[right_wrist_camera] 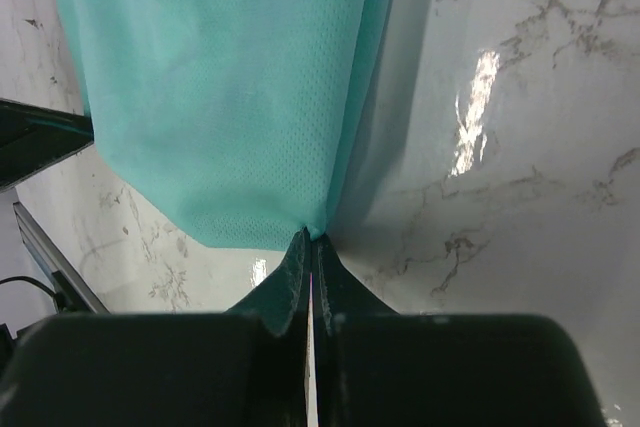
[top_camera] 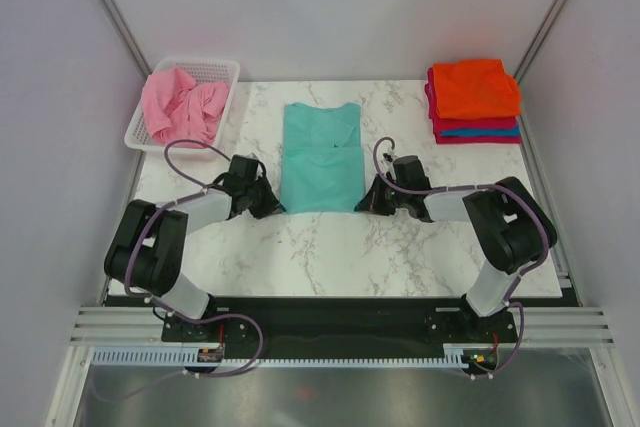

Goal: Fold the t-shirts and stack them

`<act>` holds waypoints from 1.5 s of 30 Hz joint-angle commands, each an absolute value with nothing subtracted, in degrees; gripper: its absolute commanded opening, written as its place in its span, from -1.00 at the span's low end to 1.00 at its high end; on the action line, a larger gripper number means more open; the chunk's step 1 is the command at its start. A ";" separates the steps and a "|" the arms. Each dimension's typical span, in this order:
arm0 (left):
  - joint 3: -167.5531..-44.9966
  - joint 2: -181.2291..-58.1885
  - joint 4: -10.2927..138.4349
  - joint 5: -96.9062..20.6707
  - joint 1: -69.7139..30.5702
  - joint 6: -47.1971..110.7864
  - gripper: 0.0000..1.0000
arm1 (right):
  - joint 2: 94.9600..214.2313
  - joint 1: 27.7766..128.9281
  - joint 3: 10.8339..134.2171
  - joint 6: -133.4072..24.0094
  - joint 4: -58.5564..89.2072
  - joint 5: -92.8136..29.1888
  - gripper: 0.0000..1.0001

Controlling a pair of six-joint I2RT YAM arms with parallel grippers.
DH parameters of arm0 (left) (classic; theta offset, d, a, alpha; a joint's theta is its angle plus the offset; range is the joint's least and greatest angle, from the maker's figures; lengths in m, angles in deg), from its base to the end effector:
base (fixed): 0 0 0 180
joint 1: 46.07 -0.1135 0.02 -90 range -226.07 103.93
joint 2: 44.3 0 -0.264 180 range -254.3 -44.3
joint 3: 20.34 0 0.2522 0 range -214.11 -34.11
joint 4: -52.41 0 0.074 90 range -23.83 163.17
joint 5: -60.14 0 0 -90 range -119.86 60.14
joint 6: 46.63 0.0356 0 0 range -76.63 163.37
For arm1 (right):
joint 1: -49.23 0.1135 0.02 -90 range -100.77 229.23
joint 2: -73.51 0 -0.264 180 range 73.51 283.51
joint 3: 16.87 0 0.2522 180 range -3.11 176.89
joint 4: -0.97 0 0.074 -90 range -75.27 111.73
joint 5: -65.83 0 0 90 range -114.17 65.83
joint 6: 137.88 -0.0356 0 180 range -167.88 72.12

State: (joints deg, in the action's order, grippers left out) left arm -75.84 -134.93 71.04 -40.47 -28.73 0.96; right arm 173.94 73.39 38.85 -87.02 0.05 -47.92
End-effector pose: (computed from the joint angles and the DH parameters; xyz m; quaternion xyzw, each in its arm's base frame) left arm 0.2783 -0.0938 0.1445 -0.1773 0.9300 -0.2304 0.2248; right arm 0.2897 0.1457 0.1220 0.0373 0.9029 0.3626 0.2276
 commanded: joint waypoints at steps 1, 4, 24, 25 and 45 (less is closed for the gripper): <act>-74.62 -130.01 73.11 -38.99 -26.74 -0.31 -0.96 | 170.82 73.66 35.57 -87.52 -0.21 -48.25 -1.00; -73.22 -123.25 77.06 -38.03 -24.28 -0.66 -0.96 | 164.59 73.75 32.32 -89.80 0.83 -47.03 -1.00; -76.19 -79.90 112.92 -30.03 -2.74 -15.77 -0.96 | 112.03 88.86 33.01 -100.09 48.65 -28.22 -1.00; -76.73 -79.03 113.98 -30.03 -2.74 -15.86 -0.96 | 111.75 88.95 33.62 -100.27 50.22 -27.87 -1.00; -93.52 -100.54 116.28 -27.47 -16.35 -0.94 -0.96 | 143.02 83.78 58.94 -84.98 48.84 -23.90 -1.00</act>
